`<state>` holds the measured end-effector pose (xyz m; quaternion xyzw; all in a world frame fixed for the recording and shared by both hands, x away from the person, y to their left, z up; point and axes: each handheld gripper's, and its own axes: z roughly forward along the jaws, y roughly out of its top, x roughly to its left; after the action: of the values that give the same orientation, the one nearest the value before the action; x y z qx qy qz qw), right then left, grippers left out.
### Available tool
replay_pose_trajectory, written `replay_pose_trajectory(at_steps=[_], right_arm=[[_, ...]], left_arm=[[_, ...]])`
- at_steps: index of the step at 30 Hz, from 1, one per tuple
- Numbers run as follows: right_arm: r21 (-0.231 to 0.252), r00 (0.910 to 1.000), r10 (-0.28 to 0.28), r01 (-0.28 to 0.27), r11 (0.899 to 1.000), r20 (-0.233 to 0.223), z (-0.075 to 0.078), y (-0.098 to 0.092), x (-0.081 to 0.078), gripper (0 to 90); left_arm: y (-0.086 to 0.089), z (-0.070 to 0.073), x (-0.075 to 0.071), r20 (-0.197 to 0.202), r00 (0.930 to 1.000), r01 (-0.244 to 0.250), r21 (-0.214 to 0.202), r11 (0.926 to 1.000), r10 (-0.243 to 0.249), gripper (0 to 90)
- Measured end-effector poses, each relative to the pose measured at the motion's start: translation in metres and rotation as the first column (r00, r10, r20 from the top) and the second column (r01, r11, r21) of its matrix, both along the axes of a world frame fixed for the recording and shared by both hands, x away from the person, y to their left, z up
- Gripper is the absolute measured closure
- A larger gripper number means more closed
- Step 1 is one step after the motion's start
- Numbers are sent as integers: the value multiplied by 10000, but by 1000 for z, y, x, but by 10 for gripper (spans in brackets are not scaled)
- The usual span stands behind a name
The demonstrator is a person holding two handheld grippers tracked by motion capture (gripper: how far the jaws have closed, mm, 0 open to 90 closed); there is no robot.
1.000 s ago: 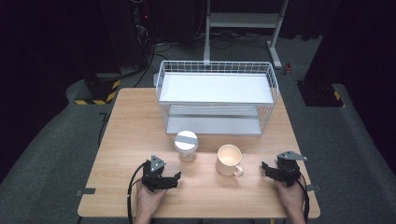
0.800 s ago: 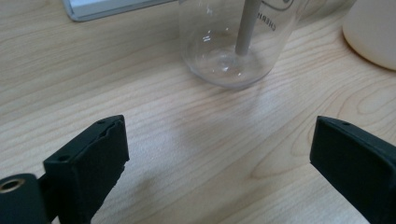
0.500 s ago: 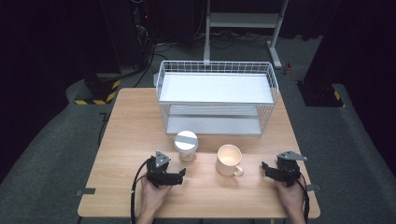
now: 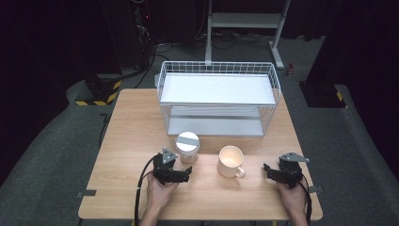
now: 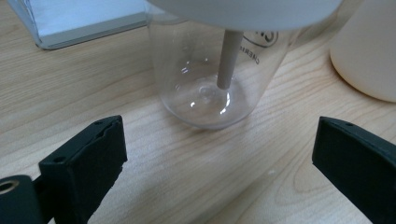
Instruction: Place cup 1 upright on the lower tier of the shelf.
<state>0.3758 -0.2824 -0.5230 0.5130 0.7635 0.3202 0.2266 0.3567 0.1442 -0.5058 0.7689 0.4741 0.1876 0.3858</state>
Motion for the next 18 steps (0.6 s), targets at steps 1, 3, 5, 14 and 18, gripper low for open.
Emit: replay_pose_trajectory(at_steps=[1,3,5,14,18], right_arm=[[-1,10000,-1,1,10000,0,0,0,0,279],[1,10000,0,0,10000,0,0,0,0,278],[0,10000,1,-1,10000,1,0,0,0,278],[4,10000,0,0,10000,-3,0,0,0,278],[-1,10000,4,-4,10000,4,0,0,0,278]], left_arm=[[-1,1,1,24,10000,-13,-8,10000,13,37],[-2,3,3,63,10000,-61,-71,10000,61,37],[-3,5,6,90,9999,-46,-67,10000,47,39],[-10,7,16,75,10000,21,213,9998,-23,48],[-11,9,19,172,9999,19,143,9999,-22,53]])
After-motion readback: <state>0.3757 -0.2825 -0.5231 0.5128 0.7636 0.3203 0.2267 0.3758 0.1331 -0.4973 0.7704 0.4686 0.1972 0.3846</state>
